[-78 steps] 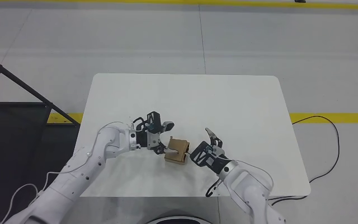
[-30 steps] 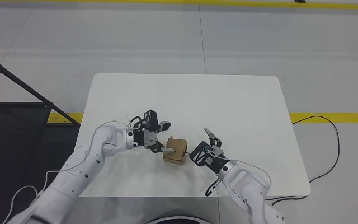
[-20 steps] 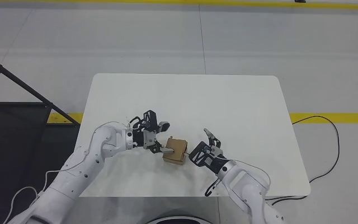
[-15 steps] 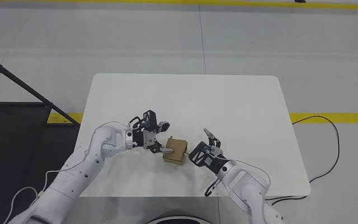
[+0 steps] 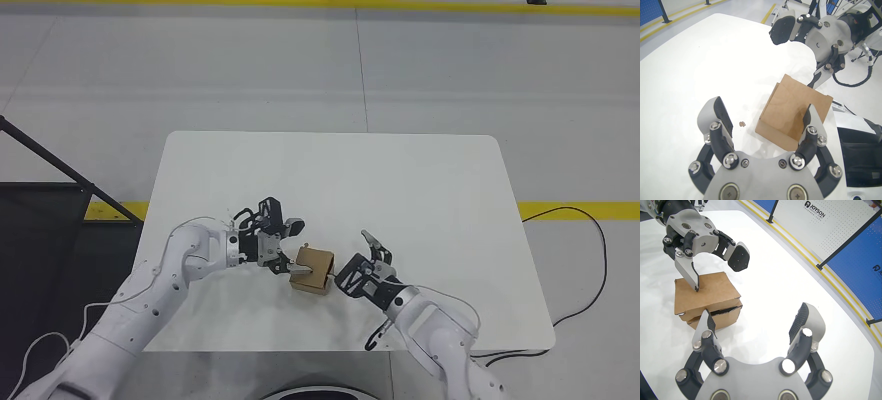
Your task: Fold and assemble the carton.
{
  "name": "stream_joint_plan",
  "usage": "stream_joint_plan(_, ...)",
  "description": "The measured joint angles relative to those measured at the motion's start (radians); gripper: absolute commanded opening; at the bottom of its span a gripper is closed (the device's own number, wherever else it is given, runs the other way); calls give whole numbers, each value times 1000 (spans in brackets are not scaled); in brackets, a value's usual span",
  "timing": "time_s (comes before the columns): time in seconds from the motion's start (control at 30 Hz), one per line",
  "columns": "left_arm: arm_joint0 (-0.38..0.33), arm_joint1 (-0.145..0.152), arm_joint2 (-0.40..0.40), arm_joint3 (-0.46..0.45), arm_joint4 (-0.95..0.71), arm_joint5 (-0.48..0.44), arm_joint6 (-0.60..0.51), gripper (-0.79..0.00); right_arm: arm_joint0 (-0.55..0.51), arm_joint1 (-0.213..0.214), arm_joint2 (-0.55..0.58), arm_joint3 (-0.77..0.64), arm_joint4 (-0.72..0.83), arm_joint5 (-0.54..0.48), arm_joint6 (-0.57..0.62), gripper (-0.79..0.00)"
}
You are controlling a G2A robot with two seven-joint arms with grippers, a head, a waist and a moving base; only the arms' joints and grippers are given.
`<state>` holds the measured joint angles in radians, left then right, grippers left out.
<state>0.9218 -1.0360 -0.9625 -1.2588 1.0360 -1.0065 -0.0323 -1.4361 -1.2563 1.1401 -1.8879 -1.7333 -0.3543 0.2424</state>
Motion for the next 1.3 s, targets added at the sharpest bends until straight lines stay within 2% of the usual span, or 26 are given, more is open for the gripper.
stream_joint_plan(1.3, -19, -17, 10, 29, -8, -6, -42, 0, -14, 10, 15, 2, -4, 10, -40, 0)
